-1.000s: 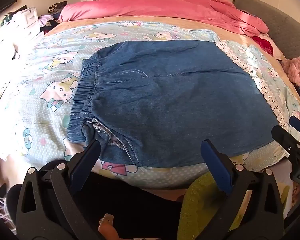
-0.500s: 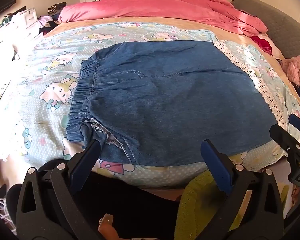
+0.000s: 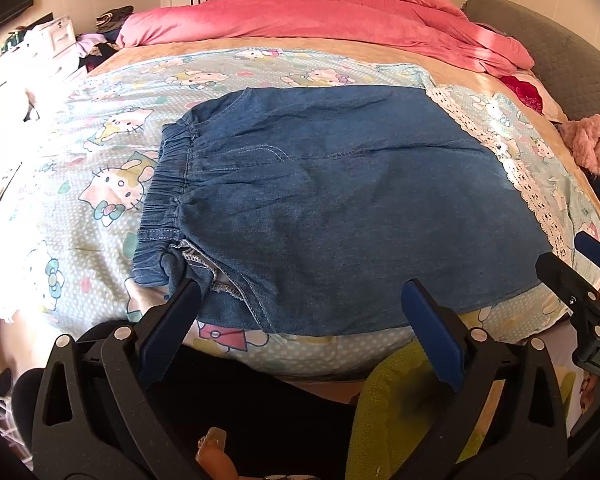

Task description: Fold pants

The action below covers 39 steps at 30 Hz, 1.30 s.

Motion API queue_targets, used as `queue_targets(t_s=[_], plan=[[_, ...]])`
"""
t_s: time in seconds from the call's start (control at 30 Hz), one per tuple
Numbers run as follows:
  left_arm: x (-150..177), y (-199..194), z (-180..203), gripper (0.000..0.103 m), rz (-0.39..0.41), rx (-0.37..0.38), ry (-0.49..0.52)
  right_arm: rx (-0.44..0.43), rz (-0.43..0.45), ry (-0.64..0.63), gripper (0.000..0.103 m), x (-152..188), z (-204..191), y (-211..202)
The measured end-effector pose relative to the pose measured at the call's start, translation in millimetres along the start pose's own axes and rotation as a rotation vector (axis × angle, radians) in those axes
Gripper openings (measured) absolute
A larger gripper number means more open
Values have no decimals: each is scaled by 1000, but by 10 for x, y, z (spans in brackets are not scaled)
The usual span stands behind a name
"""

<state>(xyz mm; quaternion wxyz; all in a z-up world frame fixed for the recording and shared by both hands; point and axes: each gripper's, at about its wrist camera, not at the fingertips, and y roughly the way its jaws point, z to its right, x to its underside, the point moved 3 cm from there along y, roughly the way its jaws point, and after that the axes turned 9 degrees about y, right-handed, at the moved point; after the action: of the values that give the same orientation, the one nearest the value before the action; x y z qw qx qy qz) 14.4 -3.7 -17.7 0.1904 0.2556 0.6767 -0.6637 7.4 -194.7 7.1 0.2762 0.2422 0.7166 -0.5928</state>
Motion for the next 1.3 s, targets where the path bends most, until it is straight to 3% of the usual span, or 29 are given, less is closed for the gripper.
queue_targets(t_s=[1.3], plan=[[-33, 98, -129, 94, -17, 3, -39, -32, -32, -11, 99, -45, -105, 167]])
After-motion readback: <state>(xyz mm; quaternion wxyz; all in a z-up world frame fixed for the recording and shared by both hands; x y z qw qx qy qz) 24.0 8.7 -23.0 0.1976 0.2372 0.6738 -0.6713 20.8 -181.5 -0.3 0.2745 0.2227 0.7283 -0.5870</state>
